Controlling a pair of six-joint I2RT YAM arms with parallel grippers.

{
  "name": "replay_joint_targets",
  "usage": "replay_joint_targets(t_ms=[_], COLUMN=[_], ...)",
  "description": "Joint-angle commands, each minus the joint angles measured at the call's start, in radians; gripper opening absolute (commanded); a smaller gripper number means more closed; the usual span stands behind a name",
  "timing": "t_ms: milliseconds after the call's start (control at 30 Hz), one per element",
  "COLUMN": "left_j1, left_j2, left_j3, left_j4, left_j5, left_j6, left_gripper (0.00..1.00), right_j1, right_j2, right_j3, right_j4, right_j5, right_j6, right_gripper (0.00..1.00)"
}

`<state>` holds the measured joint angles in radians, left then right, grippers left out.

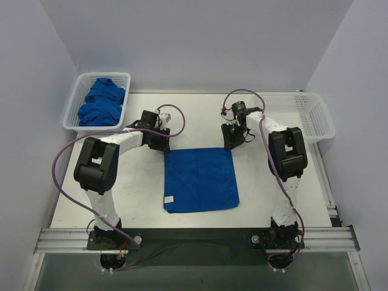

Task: Fold and stack the towels
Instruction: Fold the towel

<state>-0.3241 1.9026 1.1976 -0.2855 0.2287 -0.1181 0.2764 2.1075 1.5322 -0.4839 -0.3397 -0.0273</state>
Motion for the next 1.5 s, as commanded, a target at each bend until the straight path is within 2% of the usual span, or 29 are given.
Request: replay_joint_targets(t_ms=[0,200,267,433,500,600,633,667,800,867,967,1467], left_j1=[0.002,0.002,0.002,0.002,0.002,0.0,0.0,0.0,0.002,0.003,0.0,-0.021], left_j2=[0.036,0.047,0.049,0.049,0.046,0.035,0.033,0.03,0.012,0.006,0.006,0.067], left_j3=[-0.007,-0.001,-0.004,-0.013,-0.02,-0.03,-0.033,-0.035,-0.032,-0.035,-0.036,0.002], left_j4=[-0.073,-0.089,-0.096,-0.121,-0.133,-0.145,-0.15,-0.153,-0.173,-0.179,-0.185,-0.19], left_j5=[0.009,0.008,0.008,0.001,0.001,-0.002,-0.002,-0.002,-0.005,-0.012,-0.014,-0.04], left_j6=[0.018,0.023,0.024,0.034,0.037,0.044,0.049,0.049,0.055,0.057,0.058,0.049], left_gripper=[0.45,0.45,0.39,0.37,0.3,0.29,0.31,0.37,0.52,0.56,0.57,0.36], right_j1=[0.003,-0.003,-0.006,-0.006,-0.006,-0.006,-0.006,-0.006,-0.006,-0.006,-0.005,0.001], right_j2=[0.026,0.035,0.039,0.04,0.039,0.036,0.034,0.034,0.032,0.032,0.031,0.031], right_j3=[0.011,0.025,0.026,0.025,0.023,0.022,0.022,0.022,0.022,0.022,0.02,0.02], right_j4=[-0.067,-0.073,-0.073,-0.076,-0.078,-0.078,-0.078,-0.078,-0.078,-0.078,-0.078,-0.078], right_j5=[0.015,0.014,0.015,0.013,0.011,0.008,0.008,0.007,0.008,0.01,0.01,0.013], right_j6=[-0.019,-0.016,-0.013,-0.013,-0.013,-0.013,-0.013,-0.013,-0.01,-0.008,-0.006,-0.002], right_gripper=[0.26,0.23,0.22,0.16,0.13,0.11,0.12,0.11,0.11,0.11,0.11,0.11])
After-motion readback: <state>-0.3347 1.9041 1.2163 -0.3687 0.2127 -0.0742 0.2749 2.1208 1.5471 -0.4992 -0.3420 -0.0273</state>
